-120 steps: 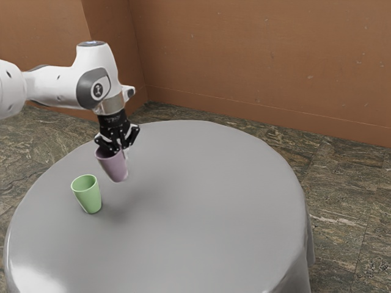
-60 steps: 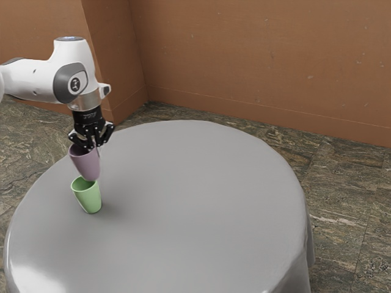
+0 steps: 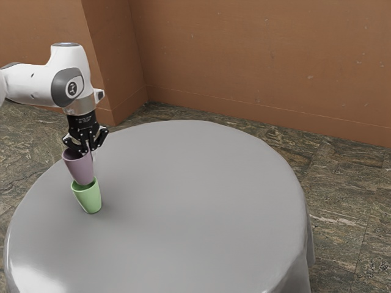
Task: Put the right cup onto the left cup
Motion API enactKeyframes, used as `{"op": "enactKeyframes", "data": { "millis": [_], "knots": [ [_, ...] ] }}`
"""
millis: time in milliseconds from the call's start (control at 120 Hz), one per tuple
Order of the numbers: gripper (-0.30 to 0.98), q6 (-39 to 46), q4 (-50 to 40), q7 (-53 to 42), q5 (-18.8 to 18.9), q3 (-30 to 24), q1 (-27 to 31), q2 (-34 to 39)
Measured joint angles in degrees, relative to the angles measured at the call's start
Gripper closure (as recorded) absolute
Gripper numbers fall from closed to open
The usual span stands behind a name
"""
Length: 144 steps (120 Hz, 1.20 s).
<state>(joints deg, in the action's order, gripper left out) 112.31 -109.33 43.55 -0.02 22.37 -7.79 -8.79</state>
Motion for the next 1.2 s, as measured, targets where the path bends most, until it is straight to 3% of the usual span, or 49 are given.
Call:
{"op": "enactKeyframes", "data": {
  "millis": [475,650,775,1008,1200],
  "knots": [
    [0.78,-0.15,-0.3,0.41,0.0,0.38,0.12,0.58],
    [0.4,-0.02,-0.22,0.22,-0.24,0.4,0.11,0.65],
    [0.23,-0.02,-0.21,0.12,-0.3,0.4,0.11,0.74],
    [0.08,-3.5,4.83,-2.31,2.61,0.0,-1.67,5.28],
    [0.04,-9.26,12.26,-14.39,3.15,-5.47,-1.68,7.74]
  ]
}}
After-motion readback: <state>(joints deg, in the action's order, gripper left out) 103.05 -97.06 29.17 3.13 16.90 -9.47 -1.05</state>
